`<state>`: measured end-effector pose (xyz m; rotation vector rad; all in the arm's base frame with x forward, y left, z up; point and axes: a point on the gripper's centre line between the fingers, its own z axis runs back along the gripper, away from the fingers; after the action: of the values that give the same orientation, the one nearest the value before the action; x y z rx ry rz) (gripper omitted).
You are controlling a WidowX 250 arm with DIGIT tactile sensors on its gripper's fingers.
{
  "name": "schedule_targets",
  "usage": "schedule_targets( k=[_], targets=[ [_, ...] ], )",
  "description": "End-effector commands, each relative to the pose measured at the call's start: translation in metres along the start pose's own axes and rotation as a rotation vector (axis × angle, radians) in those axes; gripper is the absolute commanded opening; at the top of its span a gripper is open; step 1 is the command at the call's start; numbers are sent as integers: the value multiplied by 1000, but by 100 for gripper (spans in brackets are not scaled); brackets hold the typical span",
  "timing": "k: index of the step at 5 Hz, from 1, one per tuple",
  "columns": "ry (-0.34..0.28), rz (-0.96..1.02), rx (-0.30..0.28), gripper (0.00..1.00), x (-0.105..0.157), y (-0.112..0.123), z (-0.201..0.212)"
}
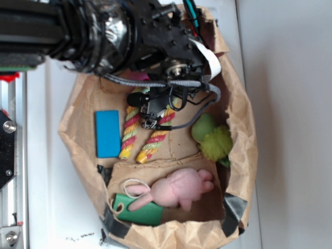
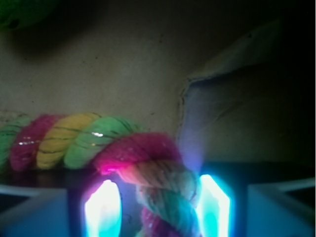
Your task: Grab the multicolored rope.
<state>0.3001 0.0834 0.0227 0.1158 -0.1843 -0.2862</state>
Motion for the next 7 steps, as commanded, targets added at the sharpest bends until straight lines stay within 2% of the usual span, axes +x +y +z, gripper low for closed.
schedule_targets(
  k=[1, 2, 4, 5, 7],
  targets=[
    [-66, 14, 8, 0, 5, 0, 21],
    [-116, 30, 1, 0, 10, 12, 46],
    [-228, 131, -24, 0, -1, 22, 107],
    [-278, 208, -30, 0, 3, 23, 129],
    [-251, 259, -24, 0, 24, 3, 153]
  ],
)
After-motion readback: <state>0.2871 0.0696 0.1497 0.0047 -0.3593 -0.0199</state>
